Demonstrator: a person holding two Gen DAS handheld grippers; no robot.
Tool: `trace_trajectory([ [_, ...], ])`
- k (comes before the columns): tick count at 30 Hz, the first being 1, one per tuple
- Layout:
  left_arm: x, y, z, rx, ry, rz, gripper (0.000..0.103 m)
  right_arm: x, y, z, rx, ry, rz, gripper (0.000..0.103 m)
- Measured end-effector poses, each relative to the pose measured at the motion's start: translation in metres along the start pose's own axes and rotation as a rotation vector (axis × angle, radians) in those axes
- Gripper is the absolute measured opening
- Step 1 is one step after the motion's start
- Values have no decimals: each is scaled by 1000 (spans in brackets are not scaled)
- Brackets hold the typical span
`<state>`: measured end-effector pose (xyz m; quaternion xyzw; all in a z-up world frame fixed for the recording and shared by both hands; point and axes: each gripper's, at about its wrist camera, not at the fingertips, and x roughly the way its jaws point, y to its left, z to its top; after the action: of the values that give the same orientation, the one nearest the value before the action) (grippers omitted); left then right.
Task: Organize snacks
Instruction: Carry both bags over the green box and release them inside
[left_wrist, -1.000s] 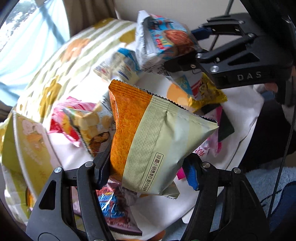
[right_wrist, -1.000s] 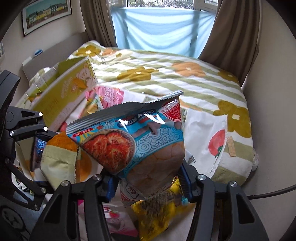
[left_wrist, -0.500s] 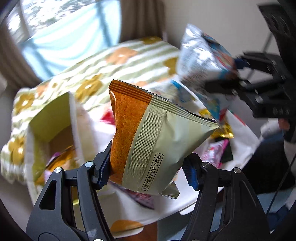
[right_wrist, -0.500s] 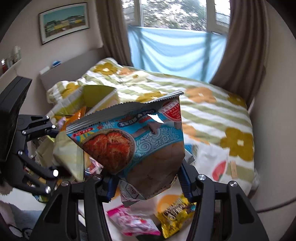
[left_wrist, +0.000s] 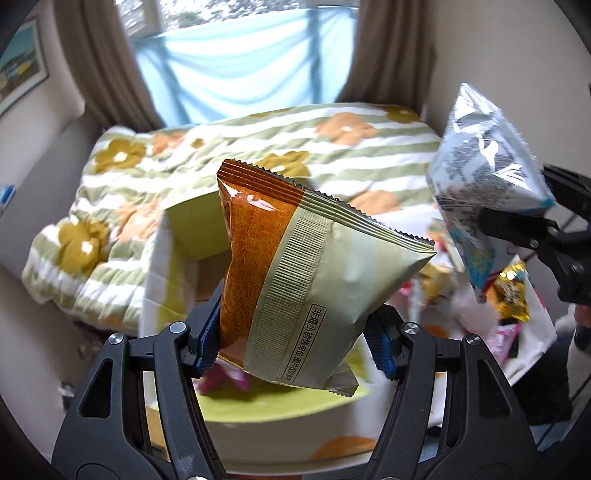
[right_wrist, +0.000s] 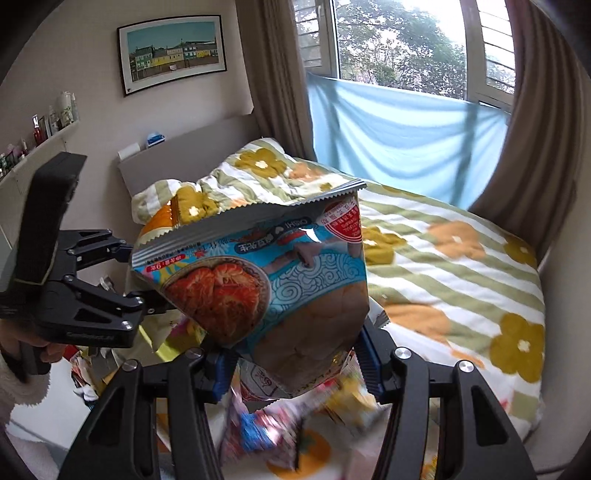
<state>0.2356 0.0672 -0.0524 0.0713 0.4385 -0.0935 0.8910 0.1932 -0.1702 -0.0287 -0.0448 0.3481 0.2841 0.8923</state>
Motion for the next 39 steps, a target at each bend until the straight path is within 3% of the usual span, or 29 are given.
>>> trace_trajectory([
  [5, 33, 59, 16, -17, 29, 2, 62, 50, 31, 37, 14, 15, 21, 52],
  [12, 107, 124, 36, -22, 129, -32, 62, 124, 54, 68, 90, 88, 8, 52],
  [16, 155, 135, 41, -12, 191, -81, 62, 164, 52, 73, 173, 141, -16, 52],
  [21, 186, 127, 38, 37, 243, -99, 62, 186, 43, 71, 234, 173, -40, 52],
  [26, 200, 119, 33, 57, 263, -79, 66, 193, 37, 73, 228, 190, -56, 52],
  [28, 201, 116, 32, 63, 266, -33, 79, 197, 34, 74, 221, 198, -50, 52],
  [29, 200, 115, 32, 61, 257, -17, 95, 198, 33, 75, 218, 202, -47, 52],
  [30, 195, 115, 31, 58, 241, -12, 103, 202, 34, 77, 216, 205, -43, 52],
  [39, 152, 136, 9, -15, 188, 68, 102, 194, 31, 81, 201, 190, -23, 52],
])
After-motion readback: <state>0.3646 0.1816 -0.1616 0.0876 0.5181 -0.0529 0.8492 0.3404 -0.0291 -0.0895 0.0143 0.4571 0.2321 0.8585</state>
